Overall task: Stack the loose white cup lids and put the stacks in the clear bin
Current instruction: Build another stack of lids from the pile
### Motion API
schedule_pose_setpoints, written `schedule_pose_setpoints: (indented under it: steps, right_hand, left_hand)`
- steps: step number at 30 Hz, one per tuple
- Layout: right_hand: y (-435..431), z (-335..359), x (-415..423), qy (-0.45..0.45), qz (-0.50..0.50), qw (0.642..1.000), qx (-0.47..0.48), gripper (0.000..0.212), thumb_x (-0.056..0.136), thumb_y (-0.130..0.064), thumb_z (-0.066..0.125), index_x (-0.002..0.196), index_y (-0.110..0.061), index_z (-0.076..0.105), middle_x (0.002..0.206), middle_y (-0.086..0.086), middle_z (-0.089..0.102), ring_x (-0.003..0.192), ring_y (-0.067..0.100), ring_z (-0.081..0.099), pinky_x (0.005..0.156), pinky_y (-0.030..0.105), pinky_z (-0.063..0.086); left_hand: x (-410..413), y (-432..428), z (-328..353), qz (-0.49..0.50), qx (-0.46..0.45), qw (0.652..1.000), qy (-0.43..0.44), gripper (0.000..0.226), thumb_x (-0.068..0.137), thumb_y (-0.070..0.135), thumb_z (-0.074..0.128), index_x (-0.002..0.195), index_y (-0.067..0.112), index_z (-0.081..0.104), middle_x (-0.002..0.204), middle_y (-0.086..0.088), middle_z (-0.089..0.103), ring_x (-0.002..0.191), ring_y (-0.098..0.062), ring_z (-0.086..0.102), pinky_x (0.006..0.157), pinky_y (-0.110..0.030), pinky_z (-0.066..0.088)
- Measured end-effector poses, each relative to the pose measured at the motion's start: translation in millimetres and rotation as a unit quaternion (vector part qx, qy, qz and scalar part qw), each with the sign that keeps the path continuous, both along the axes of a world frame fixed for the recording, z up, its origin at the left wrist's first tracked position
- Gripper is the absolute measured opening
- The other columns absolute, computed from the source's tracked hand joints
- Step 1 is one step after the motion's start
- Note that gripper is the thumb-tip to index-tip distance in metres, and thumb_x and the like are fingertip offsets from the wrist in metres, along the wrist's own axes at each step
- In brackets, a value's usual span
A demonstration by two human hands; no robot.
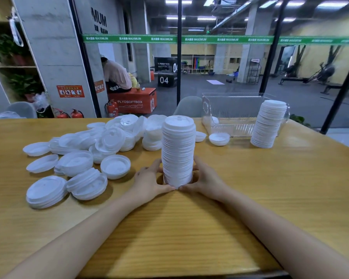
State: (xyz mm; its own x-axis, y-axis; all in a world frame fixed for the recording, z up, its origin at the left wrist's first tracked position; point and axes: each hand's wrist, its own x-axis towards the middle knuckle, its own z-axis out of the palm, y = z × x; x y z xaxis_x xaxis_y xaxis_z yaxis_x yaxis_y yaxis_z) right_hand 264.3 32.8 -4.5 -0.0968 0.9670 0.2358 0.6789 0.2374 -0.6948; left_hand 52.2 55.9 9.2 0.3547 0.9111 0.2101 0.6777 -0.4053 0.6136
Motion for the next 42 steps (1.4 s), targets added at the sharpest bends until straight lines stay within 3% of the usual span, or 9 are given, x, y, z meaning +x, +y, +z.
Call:
schedule_pose_setpoints:
  steps: [5, 10, 14, 17, 22, 31, 35, 42]
  right_hand:
    - [-12.6, 3.4, 60.6, 0.018, -0.031, 0.999, 0.003, 0.098, 0.050, -0.062, 0.084, 0.135, -0.051, 0.035, 0.114, -0.009, 0.069, 0.118, 0.016, 0.056, 0.100, 0.048, 0.046]
    - [-30.7, 15.3, 139.9, 0.051, -0.086, 0.995, -0.011, 0.095, 0.056, -0.044, 0.088, 0.137, -0.036, 0.038, 0.120, -0.002, 0.065, 0.116, 0.006, 0.057, 0.100, 0.035, 0.047]
    - [-34.4, 18.6, 205.2, 0.045, -0.146, 0.988, -0.019, 0.098, 0.051, -0.052, 0.087, 0.134, -0.041, 0.037, 0.118, -0.001, 0.065, 0.116, 0.012, 0.058, 0.098, 0.034, 0.045]
    - [-28.6, 19.6, 244.8, 0.035, -0.185, 0.982, -0.026, 0.112, 0.045, -0.062, 0.081, 0.142, -0.032, 0.036, 0.122, 0.002, 0.063, 0.117, 0.012, 0.056, 0.100, 0.036, 0.045]
    - [-11.1, 18.4, 288.3, 0.032, -0.231, 0.972, -0.032, 0.115, 0.042, -0.063, 0.081, 0.142, -0.026, 0.039, 0.124, 0.003, 0.063, 0.120, 0.017, 0.056, 0.104, 0.046, 0.043]
    - [2.9, 8.6, 310.0, 0.009, -0.265, 0.964, -0.030, 0.110, 0.046, -0.072, 0.073, 0.142, -0.035, 0.035, 0.132, -0.005, 0.061, 0.129, 0.014, 0.051, 0.110, 0.050, 0.036]
    - [-9.3, 8.7, 299.1, -0.020, -0.298, 0.954, -0.026, 0.094, 0.068, -0.048, 0.084, 0.145, -0.031, 0.034, 0.132, -0.003, 0.062, 0.131, 0.022, 0.048, 0.110, 0.049, 0.034]
    - [-49.6, 7.5, 254.2, -0.066, -0.324, 0.944, -0.011, 0.070, 0.089, -0.034, 0.071, 0.148, -0.019, 0.038, 0.142, 0.005, 0.053, 0.132, 0.026, 0.045, 0.112, 0.043, 0.031]
  left_hand:
    - [59.6, 10.7, -1.3, -0.046, -0.008, 0.999, -0.025, 0.090, 0.068, 0.049, 0.084, 0.142, 0.038, 0.034, 0.119, 0.009, 0.066, 0.122, -0.024, 0.053, 0.107, -0.050, 0.036]
    - [153.3, 23.4, 0.3, -0.096, -0.016, 0.995, -0.022, 0.083, 0.069, 0.054, 0.081, 0.138, 0.040, 0.036, 0.120, 0.009, 0.067, 0.125, -0.020, 0.052, 0.110, -0.053, 0.023]
    - [232.5, 36.1, -0.8, -0.134, -0.038, 0.990, -0.028, 0.085, 0.072, 0.054, 0.079, 0.141, 0.042, 0.031, 0.121, 0.009, 0.066, 0.129, -0.019, 0.048, 0.112, -0.055, 0.016]
    - [280.5, 47.0, -0.1, -0.152, -0.043, 0.987, -0.027, 0.083, 0.073, 0.053, 0.078, 0.140, 0.041, 0.031, 0.122, 0.008, 0.065, 0.130, -0.019, 0.047, 0.112, -0.058, 0.011]
    - [333.5, 64.6, 0.3, -0.144, -0.049, 0.988, -0.040, 0.080, 0.075, 0.049, 0.078, 0.141, 0.037, 0.035, 0.131, 0.008, 0.060, 0.135, -0.018, 0.042, 0.115, -0.057, 0.002]
    - [357.9, 72.5, -4.6, -0.105, -0.015, 0.994, -0.028, 0.082, 0.075, 0.057, 0.075, 0.144, 0.035, 0.035, 0.140, 0.006, 0.053, 0.138, -0.024, 0.035, 0.117, -0.049, 0.010]
    - [343.9, 64.2, -6.0, -0.090, 0.009, 0.995, -0.054, 0.072, 0.082, 0.048, 0.072, 0.143, 0.031, 0.039, 0.139, 0.006, 0.054, 0.135, -0.022, 0.038, 0.116, -0.047, 0.019]
    - [294.2, 33.1, -7.4, -0.083, 0.026, 0.994, -0.061, 0.050, 0.092, 0.037, 0.064, 0.137, 0.030, 0.045, 0.130, 0.009, 0.058, 0.124, -0.016, 0.048, 0.109, -0.041, 0.032]
